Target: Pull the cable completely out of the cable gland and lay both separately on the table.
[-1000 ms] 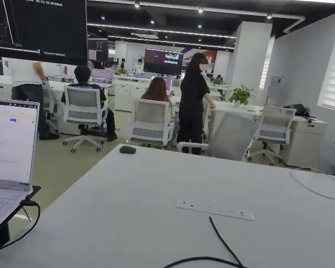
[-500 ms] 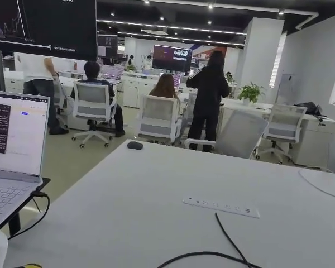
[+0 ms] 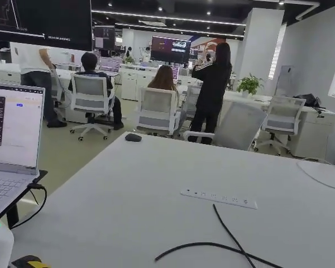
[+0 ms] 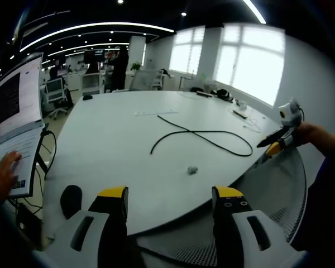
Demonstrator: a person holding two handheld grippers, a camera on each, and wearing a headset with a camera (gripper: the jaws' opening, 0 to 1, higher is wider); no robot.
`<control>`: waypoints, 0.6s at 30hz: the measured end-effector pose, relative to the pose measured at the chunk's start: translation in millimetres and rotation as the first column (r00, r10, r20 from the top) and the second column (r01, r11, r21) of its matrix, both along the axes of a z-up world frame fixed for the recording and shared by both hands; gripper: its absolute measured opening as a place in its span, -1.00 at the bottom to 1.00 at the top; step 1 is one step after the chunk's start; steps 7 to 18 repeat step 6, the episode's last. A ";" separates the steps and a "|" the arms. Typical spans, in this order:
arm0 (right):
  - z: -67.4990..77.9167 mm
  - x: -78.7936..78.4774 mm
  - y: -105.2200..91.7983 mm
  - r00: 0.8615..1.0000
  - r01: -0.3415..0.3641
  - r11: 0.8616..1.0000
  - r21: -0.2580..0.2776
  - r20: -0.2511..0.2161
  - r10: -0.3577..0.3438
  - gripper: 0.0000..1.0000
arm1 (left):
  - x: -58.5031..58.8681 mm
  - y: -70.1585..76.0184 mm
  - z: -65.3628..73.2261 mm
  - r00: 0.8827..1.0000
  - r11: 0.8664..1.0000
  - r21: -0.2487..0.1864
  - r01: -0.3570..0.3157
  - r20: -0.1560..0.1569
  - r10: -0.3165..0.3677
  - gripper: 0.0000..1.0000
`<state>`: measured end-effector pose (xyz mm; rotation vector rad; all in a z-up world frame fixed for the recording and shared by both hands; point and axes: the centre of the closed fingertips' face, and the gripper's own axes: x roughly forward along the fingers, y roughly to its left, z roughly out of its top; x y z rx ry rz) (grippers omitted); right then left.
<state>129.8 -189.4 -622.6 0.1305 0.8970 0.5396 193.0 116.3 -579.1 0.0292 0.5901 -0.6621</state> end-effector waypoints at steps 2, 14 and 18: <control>-0.2 1.2 1.0 1.000 0.000 1.000 0.006 0.000 0.000 0.19 | 1.2 -1.2 -2.4 1.000 1.000 0.000 0.002 -0.005 -0.002 0.23; -0.2 2.2 4.5 1.000 -0.011 1.000 0.011 -0.001 0.011 0.17 | 2.3 -3.1 -7.1 1.000 1.000 0.009 0.009 -0.016 -0.008 0.22; -0.2 2.2 4.5 1.000 -0.011 1.000 0.011 -0.001 0.011 0.17 | 2.3 -3.1 -7.1 1.000 1.000 0.009 0.009 -0.016 -0.008 0.22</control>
